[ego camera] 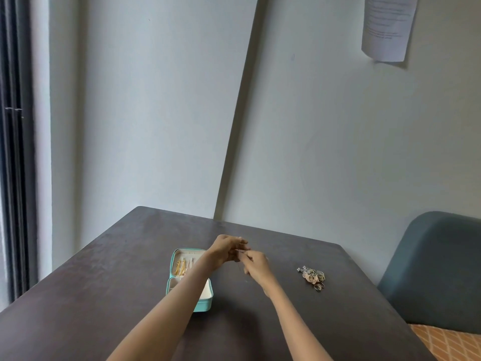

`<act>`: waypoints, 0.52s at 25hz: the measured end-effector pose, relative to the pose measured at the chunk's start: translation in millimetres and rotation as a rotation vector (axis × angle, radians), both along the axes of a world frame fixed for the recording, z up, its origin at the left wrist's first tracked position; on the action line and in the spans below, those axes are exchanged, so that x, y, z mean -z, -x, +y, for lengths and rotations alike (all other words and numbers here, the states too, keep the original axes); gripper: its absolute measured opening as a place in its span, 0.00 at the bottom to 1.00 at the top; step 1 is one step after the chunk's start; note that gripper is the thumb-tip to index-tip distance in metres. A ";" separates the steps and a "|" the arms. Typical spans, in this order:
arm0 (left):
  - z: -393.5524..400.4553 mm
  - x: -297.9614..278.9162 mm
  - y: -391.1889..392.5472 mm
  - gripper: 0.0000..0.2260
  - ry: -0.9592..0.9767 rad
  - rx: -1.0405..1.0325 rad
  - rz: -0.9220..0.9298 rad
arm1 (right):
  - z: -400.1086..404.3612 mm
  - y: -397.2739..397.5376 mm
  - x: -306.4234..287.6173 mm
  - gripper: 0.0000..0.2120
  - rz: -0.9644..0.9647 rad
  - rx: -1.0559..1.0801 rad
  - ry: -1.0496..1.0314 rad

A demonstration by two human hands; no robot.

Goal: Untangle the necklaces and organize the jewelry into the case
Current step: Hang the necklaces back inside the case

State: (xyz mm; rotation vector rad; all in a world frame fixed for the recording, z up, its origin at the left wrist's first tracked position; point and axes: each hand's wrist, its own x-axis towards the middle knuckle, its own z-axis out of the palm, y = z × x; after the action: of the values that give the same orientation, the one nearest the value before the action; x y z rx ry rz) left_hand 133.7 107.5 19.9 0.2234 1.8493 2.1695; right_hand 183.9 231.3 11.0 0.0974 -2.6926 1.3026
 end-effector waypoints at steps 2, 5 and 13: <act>2.4 -3.3 -2.4 0.13 0.142 0.088 -0.019 | 2.9 -1.1 -4.8 0.21 -0.031 0.053 0.123; 8.1 -9.9 -6.7 0.23 0.306 0.247 -0.090 | 10.8 -1.6 -5.7 0.21 -0.083 0.181 0.397; 19.8 -4.8 -17.8 0.26 0.130 0.451 -0.265 | 22.1 12.3 -0.7 0.16 -0.216 0.302 0.911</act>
State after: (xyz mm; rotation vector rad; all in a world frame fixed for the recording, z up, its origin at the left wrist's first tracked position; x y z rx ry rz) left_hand 151.5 127.3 24.7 0.2787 1.5990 1.6806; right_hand 171.6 253.4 11.6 -0.5456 -1.8687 2.3374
